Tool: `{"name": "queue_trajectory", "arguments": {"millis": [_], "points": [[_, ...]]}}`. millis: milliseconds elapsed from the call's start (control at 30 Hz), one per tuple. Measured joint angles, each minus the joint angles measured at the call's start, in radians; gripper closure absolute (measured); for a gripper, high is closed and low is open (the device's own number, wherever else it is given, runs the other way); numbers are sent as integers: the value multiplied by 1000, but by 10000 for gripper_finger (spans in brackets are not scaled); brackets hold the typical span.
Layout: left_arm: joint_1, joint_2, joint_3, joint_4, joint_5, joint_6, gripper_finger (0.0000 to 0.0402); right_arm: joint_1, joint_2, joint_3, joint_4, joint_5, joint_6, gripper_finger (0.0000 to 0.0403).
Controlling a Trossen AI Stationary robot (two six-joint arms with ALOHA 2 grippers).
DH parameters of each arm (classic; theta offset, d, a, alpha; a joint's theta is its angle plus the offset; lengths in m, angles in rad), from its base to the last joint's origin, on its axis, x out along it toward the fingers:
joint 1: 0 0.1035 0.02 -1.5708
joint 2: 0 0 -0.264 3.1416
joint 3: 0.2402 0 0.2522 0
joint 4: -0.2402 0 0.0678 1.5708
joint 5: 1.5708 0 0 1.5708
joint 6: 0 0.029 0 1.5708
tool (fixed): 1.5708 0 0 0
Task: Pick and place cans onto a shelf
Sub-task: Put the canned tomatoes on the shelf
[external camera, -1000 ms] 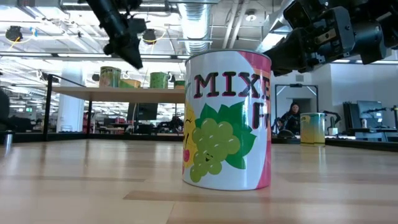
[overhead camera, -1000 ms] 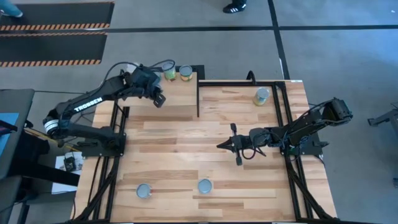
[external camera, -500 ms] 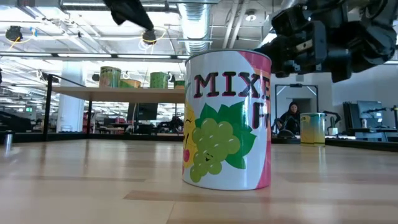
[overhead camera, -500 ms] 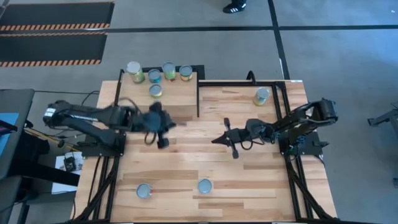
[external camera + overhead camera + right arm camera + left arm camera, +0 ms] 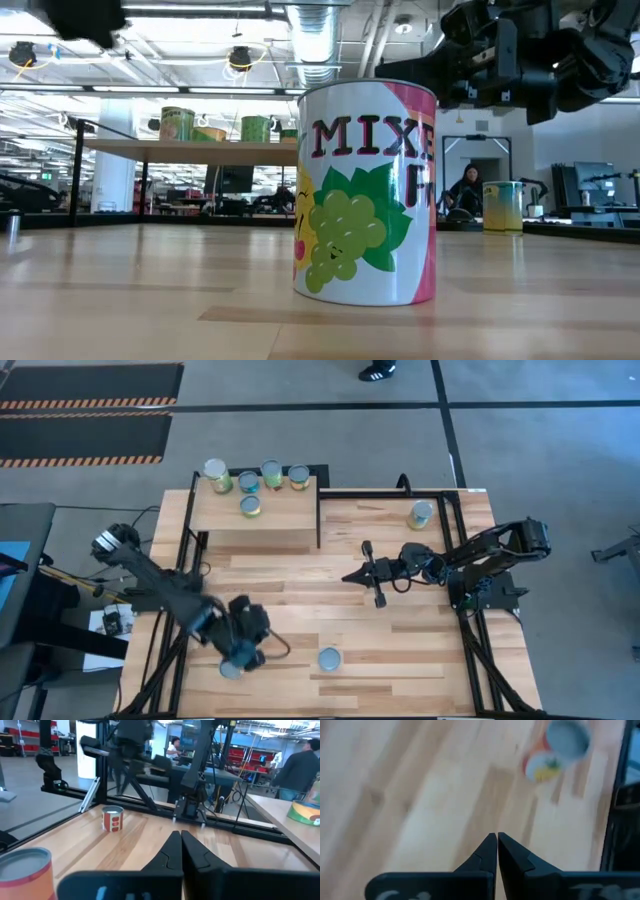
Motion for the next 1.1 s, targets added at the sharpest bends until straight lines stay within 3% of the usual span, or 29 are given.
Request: {"name": "queue_trajectory", "arguments": {"millis": [133, 367, 767, 967, 1100], "points": [[-87, 84, 62, -74, 31, -209, 401, 1, 0, 0, -5, 0, -1, 397], [-173, 234, 205, -315, 200, -481, 372, 21, 0, 0, -12, 1, -2, 397], [-278, 386, 244, -291, 227, -723, 262, 18, 0, 0, -10, 2, -19, 395], [-287, 448, 243, -310, 228, -754, 254, 18, 0, 0, -10, 2, -28, 395], [-287, 486, 244, -354, 228, -733, 275, 18, 0, 0, -10, 2, -28, 395]]}}
